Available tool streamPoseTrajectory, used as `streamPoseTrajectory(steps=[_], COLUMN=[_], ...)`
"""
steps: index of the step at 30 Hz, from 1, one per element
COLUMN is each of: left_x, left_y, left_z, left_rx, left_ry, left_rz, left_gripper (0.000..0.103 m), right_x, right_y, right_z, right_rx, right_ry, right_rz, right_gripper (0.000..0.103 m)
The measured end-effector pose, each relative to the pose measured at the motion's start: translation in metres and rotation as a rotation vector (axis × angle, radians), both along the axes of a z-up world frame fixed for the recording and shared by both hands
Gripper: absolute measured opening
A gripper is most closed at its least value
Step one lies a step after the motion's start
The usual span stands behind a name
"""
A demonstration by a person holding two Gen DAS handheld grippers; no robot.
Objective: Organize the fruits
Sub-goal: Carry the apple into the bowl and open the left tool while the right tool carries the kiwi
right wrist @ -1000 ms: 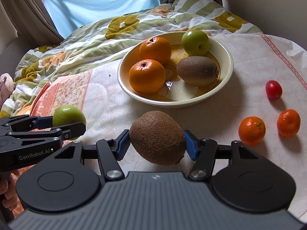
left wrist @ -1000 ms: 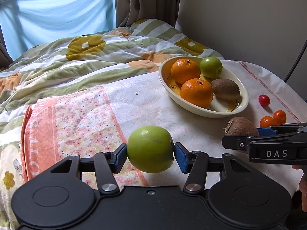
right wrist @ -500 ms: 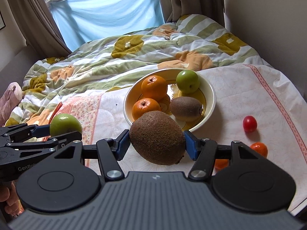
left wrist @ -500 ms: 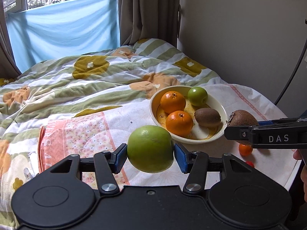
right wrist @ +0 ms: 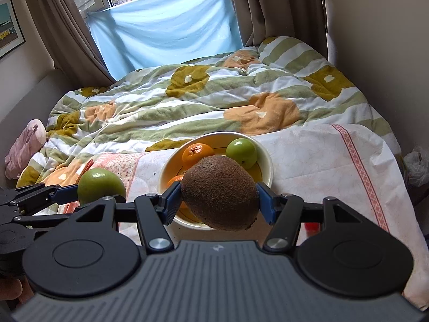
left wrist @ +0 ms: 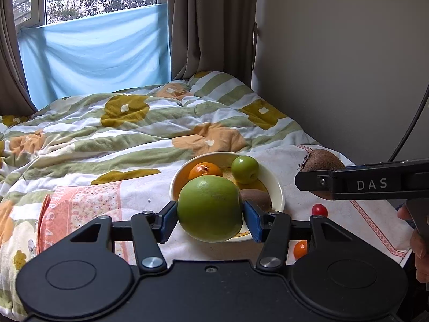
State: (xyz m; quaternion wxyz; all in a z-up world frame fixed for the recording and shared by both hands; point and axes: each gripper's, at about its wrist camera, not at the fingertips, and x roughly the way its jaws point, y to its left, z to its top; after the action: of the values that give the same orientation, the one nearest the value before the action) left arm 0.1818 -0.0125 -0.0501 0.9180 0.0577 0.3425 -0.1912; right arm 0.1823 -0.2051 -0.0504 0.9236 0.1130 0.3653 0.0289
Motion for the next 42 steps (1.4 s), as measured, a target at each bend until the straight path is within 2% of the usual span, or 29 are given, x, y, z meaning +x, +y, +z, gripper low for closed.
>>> streamPoseTrajectory(steps=[8, 14, 21, 32, 33, 34, 36, 42], left_x=[0.015, 0.036, 0.057, 0.065, 0.064, 0.064, 0.062, 0.056], left_y=[-0.040, -0.060, -0.075, -0.090, -0.090, -0.092, -0.093, -0.088], left_z=[-0.014, -0.039, -0.066, -0.091, -0.089, -0.088, -0.084, -0.074], left_rx=[0.014, 0.041, 0.086, 0.145, 0.140, 0.141, 0.149, 0.147], left_ry=[0.036, 0.077, 0.116, 0.141, 0.132, 0.129, 0.104, 0.097], left_rz=[0.050, 0.107, 0.151, 0.140, 0.136, 0.133, 0.134, 0.145], left_gripper=[0.057, 0.057, 0.057, 0.058, 0.062, 0.074, 0.089, 0.094], right_x=[0.025, 0.054, 0.086, 0.105, 0.106, 0.107, 0.108, 0.111], right_y=[-0.043, -0.060, -0.062, -0.058, -0.058, -0.058, -0.058, -0.055], right_z=[-0.009, -0.025, -0.051, -0.073, -0.074, -0.074, -0.074, -0.071], right_rx=[0.008, 0.012, 0.020, 0.032, 0.032, 0.031, 0.028, 0.022], right_ry=[0.023, 0.055, 0.090, 0.123, 0.125, 0.125, 0.126, 0.120], right_rz=[0.055, 0.127, 0.211, 0.254, 0.254, 0.255, 0.254, 0.268], right_gripper=[0.075, 0.075, 0.075, 0.075, 0.075, 0.075, 0.075, 0.075])
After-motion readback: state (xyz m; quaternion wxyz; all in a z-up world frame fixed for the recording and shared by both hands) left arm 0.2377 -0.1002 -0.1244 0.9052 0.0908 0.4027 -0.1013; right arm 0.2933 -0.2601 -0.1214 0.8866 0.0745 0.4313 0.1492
